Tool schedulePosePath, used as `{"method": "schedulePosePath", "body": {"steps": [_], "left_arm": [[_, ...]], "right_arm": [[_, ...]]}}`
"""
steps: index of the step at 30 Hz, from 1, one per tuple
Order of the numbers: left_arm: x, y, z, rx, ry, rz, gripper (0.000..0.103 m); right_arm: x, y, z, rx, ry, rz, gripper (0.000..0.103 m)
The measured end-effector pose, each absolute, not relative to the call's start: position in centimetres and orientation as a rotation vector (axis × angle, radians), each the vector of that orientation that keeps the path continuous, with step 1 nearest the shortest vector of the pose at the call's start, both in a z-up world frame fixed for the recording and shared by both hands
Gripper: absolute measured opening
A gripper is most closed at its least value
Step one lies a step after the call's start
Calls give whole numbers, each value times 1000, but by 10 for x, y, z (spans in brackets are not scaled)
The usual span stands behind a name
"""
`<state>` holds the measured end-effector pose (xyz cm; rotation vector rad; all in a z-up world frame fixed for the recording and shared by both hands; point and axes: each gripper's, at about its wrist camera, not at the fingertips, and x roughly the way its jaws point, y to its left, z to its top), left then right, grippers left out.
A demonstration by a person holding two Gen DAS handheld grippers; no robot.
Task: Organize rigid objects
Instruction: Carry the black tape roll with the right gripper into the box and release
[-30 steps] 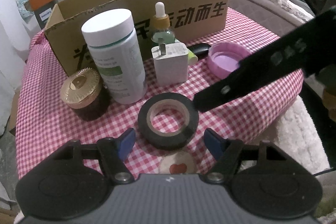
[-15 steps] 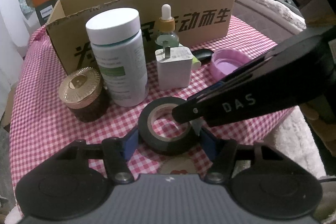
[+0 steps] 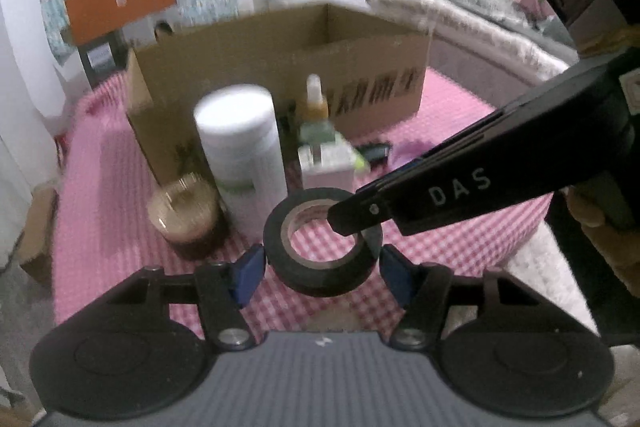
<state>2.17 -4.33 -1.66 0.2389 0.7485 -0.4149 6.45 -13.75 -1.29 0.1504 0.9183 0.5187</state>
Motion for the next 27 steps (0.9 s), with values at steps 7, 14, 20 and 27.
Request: {"method": "schedulePosePath", "body": {"steps": [7, 14, 20, 27], "left_arm": [[31, -37, 48, 219, 621, -387, 64], [90, -35, 91, 196, 625, -372, 64], [172, -32, 85, 160, 788, -391, 64], [243, -37, 41, 177, 994, -386, 64]], "right_arm": [[63, -143, 55, 137, 749, 550, 20], [119, -152, 105, 121, 707, 584, 20], [209, -162, 102, 173, 846, 593, 20], [297, -168, 50, 266, 1083, 587, 20]]}}
